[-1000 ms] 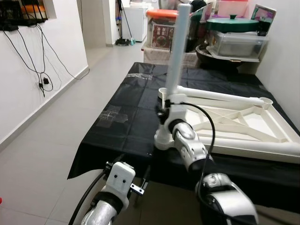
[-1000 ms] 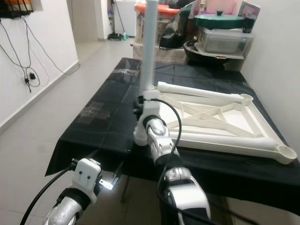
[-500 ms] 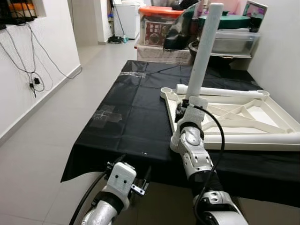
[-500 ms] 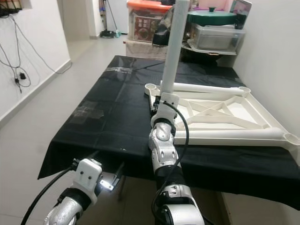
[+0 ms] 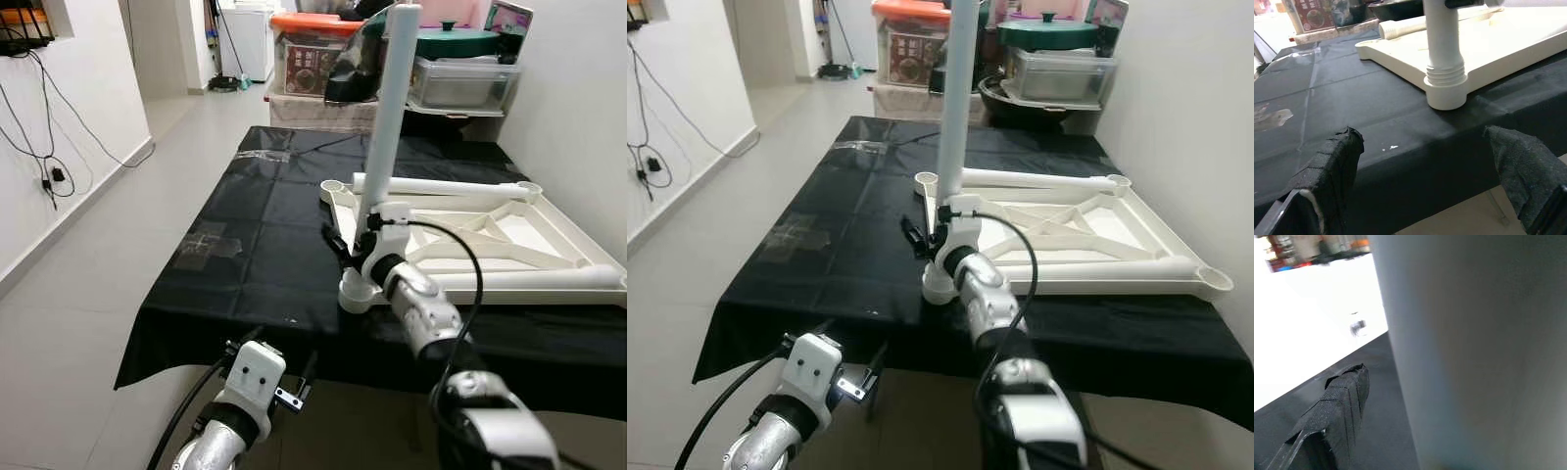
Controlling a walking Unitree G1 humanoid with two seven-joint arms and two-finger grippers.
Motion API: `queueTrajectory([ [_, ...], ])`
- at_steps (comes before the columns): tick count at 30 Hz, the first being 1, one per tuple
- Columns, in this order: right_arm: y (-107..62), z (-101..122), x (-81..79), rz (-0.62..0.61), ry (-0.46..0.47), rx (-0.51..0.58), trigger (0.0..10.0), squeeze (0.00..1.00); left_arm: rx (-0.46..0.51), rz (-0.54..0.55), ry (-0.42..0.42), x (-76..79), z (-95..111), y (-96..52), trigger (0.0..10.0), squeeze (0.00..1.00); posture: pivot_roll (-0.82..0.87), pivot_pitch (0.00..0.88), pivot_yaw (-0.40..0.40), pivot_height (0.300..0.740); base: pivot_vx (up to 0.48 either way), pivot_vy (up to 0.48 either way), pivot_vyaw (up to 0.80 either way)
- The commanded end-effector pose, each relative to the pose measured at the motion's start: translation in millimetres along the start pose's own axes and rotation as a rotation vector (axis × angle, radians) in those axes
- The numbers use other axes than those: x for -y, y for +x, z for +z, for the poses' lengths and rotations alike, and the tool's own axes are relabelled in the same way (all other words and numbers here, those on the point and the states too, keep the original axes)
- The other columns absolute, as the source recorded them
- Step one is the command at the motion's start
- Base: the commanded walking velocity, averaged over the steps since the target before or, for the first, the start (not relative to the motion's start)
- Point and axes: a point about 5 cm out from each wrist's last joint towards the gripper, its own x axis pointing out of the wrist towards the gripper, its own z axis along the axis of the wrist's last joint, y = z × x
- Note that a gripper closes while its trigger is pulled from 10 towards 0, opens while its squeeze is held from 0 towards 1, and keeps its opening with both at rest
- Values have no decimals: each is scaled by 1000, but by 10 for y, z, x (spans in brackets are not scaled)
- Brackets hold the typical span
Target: Building children table
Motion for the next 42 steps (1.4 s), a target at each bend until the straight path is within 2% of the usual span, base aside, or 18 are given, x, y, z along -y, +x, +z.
queueTrajectory([
  [1, 70, 22, -119, 151, 20, -36, 10000, 0, 1, -11, 3, 12, -14, 11, 10000, 0, 78, 0, -72, 740, 0, 0, 0],
  [4, 92, 45, -167, 227, 36, -47, 10000, 0, 2, -10, 4, 11, -11, 12, 10000, 0, 80, 0, -73, 740, 0, 0, 0],
  [7, 106, 26, -336, 448, 48, -92, 10000, 0, 4, -5, 7, 6, -4, 10, 10000, 0, 89, 0, -76, 740, 0, 0, 0],
  [8, 106, 26, -336, 448, 48, -92, 10000, 0, 4, -5, 7, 6, -4, 10, 10000, 0, 89, 0, -76, 740, 0, 0, 0],
  [9, 99, -20, -432, 558, 29, -124, 10000, 0, 4, -2, 7, 4, -1, 4, 10000, 0, 93, 0, -75, 740, 0, 0, 0],
  [19, 123, -45, -638, 751, 19, -143, 10000, 0, 4, 3, 7, 9, 18, -25, 10000, 0, 99, 0, -77, 740, 0, 0, 0],
  [20, 141, -39, -653, 739, 16, -135, 0, 0, 4, 2, 6, 10, 21, -30, 10000, 0, 99, 0, -77, 740, 0, 0, 0],
  [25, 185, -69, -637, 639, 21, -131, 0, 0, 3, 3, 5, 11, 24, -31, 10000, 0, 98, 0, -77, 740, 0, 0, 0],
  [27, 212, -93, -531, 432, 3, -93, 0, 0, 3, 5, 4, 9, 24, -27, 10000, 0, 91, 0, -75, 740, 0, 0, 0],
  [30, 212, -94, -484, 355, -7, -74, 0, 0, 4, 6, 4, 9, 23, -25, 10000, 0, 91, 0, -75, 740, 0, 0, 0],
  [31, 205, -93, -421, 270, -6, -50, 0, 0, 3, 7, 4, 5, 21, -22, 10000, 0, 85, 0, -72, 740, 0, 0, 0],
  [33, 205, -93, -421, 270, -6, -50, 0, 0, 3, 7, 4, 5, 21, -22, 10000, 0, 85, 0, -72, 740, 0, 0, 0],
  [34, 168, -99, -244, 32, -34, -32, 0, 0, 3, 4, 4, 2, 17, -16, 10000, 0, 72, 0, -62, 740, 0, 0, 0],
  [35, 168, -99, -244, 32, -34, -32, 0, 0, 3, 4, 4, 2, 17, -16, 10000, 0, 72, 0, -62, 740, 0, 0, 0],
  [37, -18, -109, 90, -451, -51, 11, 0, 0, 2, -1, 4, -8, 8, -5, 10000, 0, 59, 0, -54, 740, 0, 0, 0],
  [39, -18, -109, 90, -451, -51, 11, 0, 0, 2, -1, 4, -8, 8, -5, 10000, 0, 59, 0, -54, 740, 0, 0, 0],
  [40, -125, -111, 174, -622, -48, 39, 0, 0, 1, -3, 4, -10, 5, -1, 10000, 0, 60, 0, -55, 740, 0, 0, 0],
  [42, -125, -111, 174, -622, -48, 39, 0, 0, 1, -3, 4, -10, 5, -1, 10000, 0, 60, 0, -55, 740, 0, 0, 0],
])
